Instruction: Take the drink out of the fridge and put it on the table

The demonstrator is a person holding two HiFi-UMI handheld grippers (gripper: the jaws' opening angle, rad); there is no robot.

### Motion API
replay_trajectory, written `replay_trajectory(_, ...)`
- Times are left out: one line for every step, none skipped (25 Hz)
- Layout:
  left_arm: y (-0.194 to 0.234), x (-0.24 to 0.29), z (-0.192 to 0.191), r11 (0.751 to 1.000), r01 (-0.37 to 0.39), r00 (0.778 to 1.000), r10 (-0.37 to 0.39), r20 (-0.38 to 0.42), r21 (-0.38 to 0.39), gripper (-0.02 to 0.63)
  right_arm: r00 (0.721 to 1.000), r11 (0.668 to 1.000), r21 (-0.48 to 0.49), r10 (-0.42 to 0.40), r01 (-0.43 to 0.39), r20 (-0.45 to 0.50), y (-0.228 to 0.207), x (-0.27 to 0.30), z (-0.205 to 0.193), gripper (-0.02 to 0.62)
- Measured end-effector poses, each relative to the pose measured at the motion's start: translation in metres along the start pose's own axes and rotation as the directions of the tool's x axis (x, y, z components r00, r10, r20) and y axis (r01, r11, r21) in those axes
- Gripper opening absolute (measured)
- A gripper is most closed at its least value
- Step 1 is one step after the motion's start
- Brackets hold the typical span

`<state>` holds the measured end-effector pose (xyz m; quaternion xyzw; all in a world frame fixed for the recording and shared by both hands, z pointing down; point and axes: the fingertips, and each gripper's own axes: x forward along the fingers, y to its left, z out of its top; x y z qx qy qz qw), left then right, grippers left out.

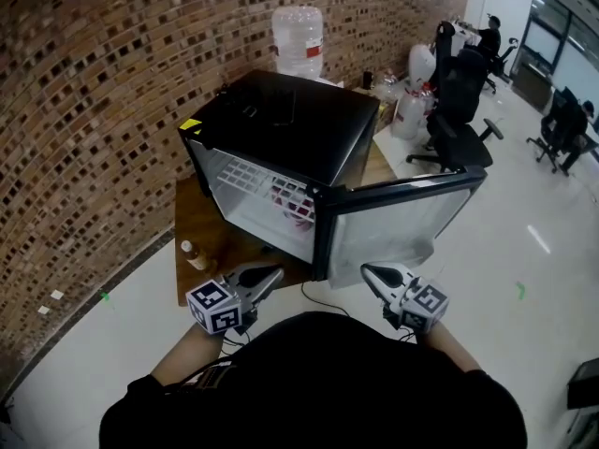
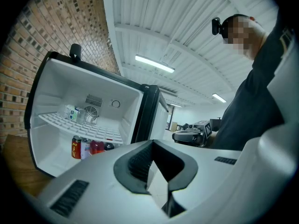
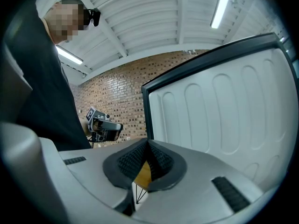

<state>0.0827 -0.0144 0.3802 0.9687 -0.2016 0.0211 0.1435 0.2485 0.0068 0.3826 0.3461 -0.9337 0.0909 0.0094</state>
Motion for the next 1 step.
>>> replay_trajectory(0.0001,-0.0003,0.0,1.0,0.002,1.0,-0.002,-0.001,0.0,0.003,1.0,1.0,-0.002,0.001,-0.001,0.001,0.0001,0.0007,0.0001,0.001)
